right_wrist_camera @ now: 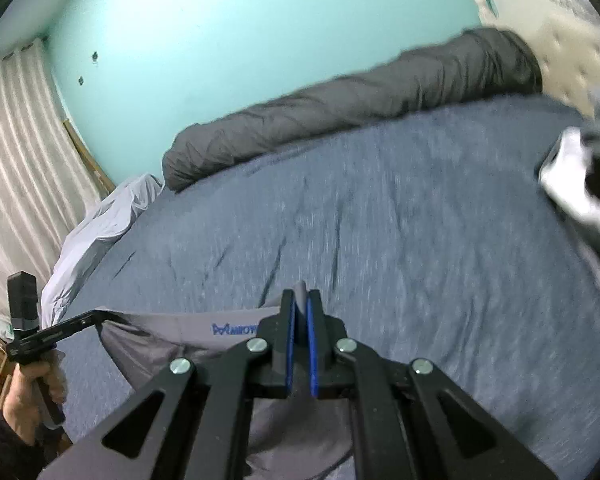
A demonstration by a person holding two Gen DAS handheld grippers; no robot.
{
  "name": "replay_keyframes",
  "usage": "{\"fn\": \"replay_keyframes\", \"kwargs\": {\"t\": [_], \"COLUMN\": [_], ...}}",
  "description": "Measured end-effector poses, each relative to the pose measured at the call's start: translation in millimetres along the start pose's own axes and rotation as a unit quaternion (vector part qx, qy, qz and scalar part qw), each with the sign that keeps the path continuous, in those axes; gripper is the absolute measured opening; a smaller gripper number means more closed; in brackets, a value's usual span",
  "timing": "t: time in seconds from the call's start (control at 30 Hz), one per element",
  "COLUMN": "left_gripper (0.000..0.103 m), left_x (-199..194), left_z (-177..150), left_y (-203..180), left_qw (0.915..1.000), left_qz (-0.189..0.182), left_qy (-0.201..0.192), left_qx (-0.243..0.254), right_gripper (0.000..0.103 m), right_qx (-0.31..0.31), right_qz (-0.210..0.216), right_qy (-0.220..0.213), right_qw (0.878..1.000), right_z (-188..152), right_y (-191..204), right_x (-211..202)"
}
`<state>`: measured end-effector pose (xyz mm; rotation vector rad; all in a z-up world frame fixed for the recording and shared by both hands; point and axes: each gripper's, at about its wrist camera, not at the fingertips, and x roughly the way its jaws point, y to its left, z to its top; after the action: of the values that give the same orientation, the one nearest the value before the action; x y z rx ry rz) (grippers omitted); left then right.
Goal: Fold clothes
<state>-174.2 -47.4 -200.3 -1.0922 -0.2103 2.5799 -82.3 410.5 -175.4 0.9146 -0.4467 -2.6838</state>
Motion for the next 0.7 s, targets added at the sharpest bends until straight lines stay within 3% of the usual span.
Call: {"fn": "replay_keyframes", "kwargs": {"t": [0.17, 0.7], "left_gripper": [0.002, 0.002], "left_x": [-6, 73], "left_z": [15, 16], "left_y": [-15, 15], "left_qw": [0.9985, 0.9934], "left_qz": [-0.002, 0.008], "left_qy": [0.029, 0.114], "left_qx": [0.046, -0.007], "right_gripper": [0.005, 0.005], "right_qx": [-0.029, -0.039], "right_qz": [-0.030, -0.096], "right_qy": [0.008, 0.091], "right_qw": [0.999, 0.990], "right_z": [28, 10], "right_y": [7, -14], "right_x": [-2, 77]}}
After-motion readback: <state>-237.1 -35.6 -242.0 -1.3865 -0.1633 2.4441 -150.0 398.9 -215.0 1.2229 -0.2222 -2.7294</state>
